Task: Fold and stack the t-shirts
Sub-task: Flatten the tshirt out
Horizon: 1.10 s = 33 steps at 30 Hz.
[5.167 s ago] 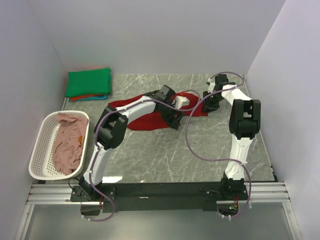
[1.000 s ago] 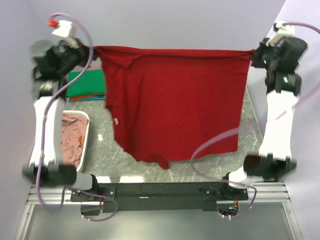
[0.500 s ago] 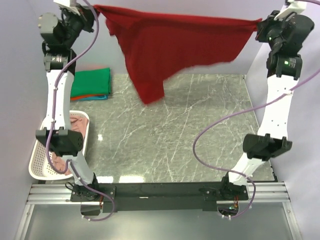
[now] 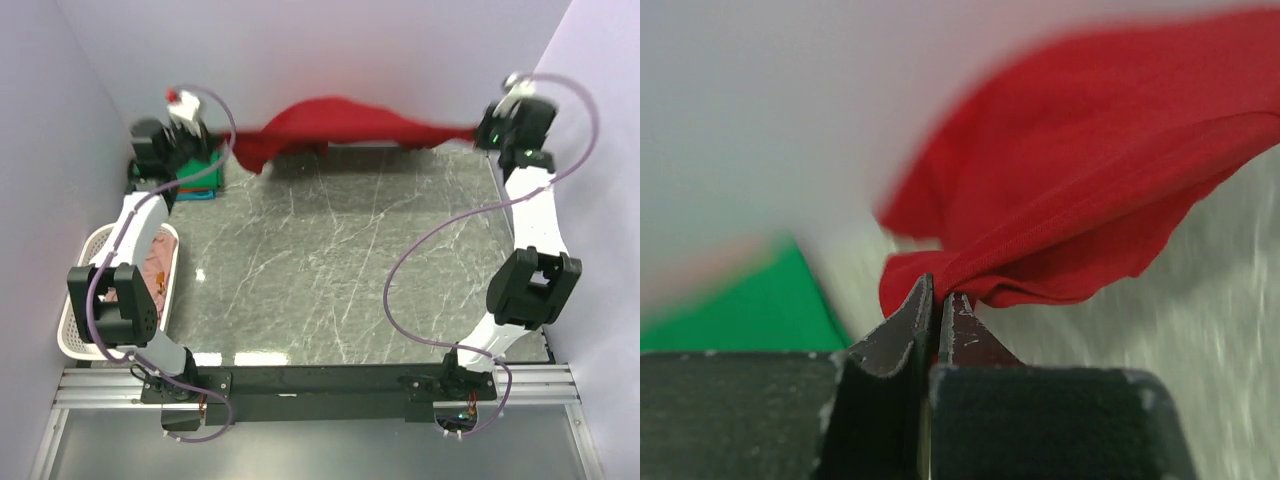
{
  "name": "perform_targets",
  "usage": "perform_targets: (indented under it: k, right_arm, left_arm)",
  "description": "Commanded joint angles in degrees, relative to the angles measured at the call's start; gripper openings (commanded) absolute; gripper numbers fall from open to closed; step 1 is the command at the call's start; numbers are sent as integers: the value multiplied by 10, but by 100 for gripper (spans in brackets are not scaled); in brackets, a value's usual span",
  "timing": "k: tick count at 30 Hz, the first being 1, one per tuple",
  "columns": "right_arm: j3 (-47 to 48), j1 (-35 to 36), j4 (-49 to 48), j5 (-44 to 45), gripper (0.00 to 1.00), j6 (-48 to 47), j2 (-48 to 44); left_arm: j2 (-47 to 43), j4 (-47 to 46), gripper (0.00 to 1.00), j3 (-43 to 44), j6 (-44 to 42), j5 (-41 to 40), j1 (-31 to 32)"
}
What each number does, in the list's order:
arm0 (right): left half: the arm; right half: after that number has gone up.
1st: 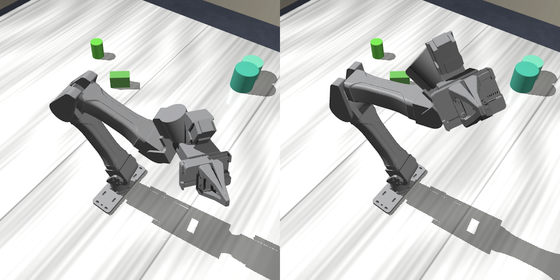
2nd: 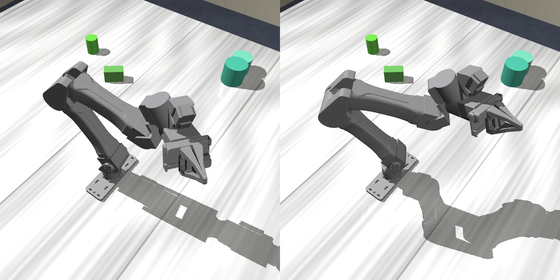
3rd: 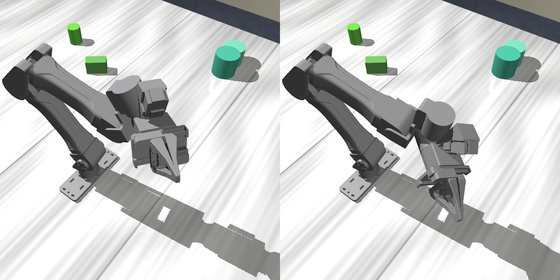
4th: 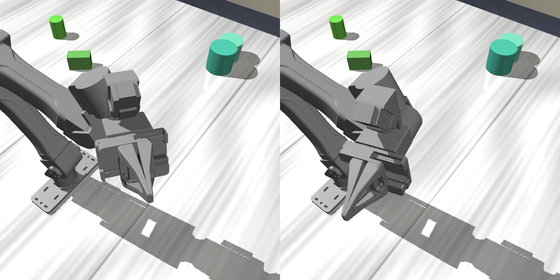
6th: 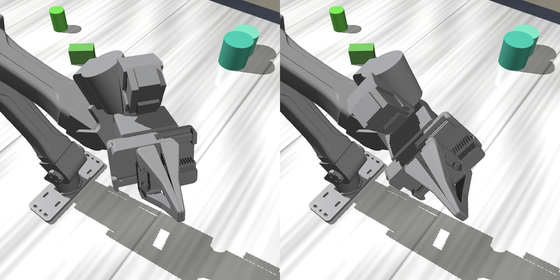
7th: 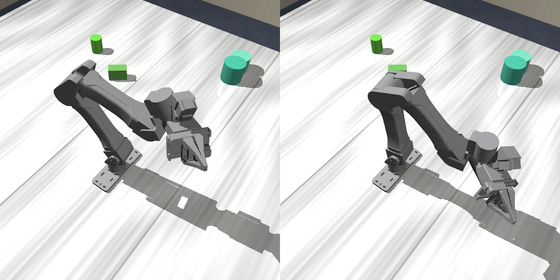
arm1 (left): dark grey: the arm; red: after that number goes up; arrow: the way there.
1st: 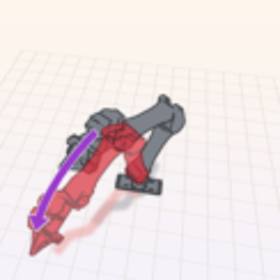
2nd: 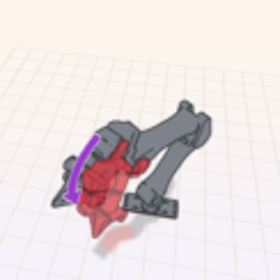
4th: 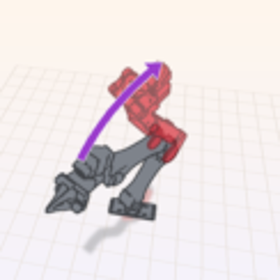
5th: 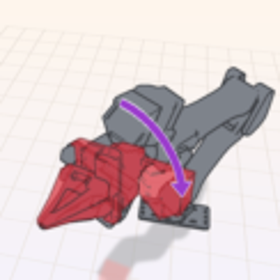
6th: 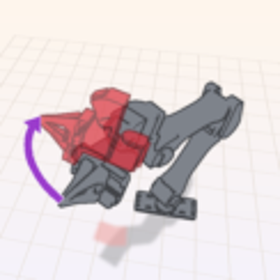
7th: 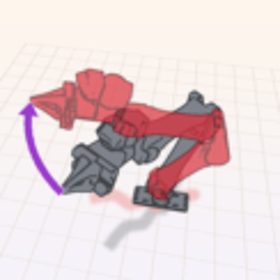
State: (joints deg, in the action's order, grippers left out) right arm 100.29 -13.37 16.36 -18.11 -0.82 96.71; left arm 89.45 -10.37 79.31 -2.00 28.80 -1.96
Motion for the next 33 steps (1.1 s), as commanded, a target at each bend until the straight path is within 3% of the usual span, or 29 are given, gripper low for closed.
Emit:
perform_targets:
  k: [1, 7, 14, 16, 17, 19, 24, 27, 28, 31, 32, 33]
  right_arm:
    - [-80, -11, -6, 23, 0, -61, -20]
    - [-117, -11, 15, 31, 0, -88, -1]
    - [-40, -12, 133, 28, 0, -136, 22]
    - [-27, -12, 163, 24, 0, -166, 11]
    - [-31, -13, 191, 21, 0, -181, 4]
    - [-53, -13, 213, 11, 0, -231, -30]
    - [-203, -13, 256, 6, 0, -332, -123]
    - [-282, -13, 279, 14, 0, -410, -188]
    - [-303, -13, 292, 25, 0, -428, -199]
    - [-376, -13, 326, 43, 0, -513, -236]
    - [-401, -14, 349, 58, 14, -530, -243]
    - [-410, -17, 360, 62, 32, -558, -255]
  left_arm:
    - [-24, 27, 1, -66, -68, -1, -16]
    - [-5, 95, 1, -83, -100, -16, -18]
    - [29, 270, 0, 35, -162, 41, -34]
    - [33, 330, 0, 72, -207, 70, -45]
    - [35, 421, 1, 108, -235, 98, -49]
    - [29, 499, 1, 121, -325, 113, -50]
    - [-58, 710, 1, 30, -538, 128, -50]
    - [-110, 788, 5, -52, -627, 116, -49]
    - [-132, 807, 7, -73, -647, 102, -48]
    - [-174, 885, 32, -141, -737, 71, -40]
    - [-184, 890, 46, -160, -742, 67, -39]
    - [-197, 890, 51, -166, -725, 68, -38]
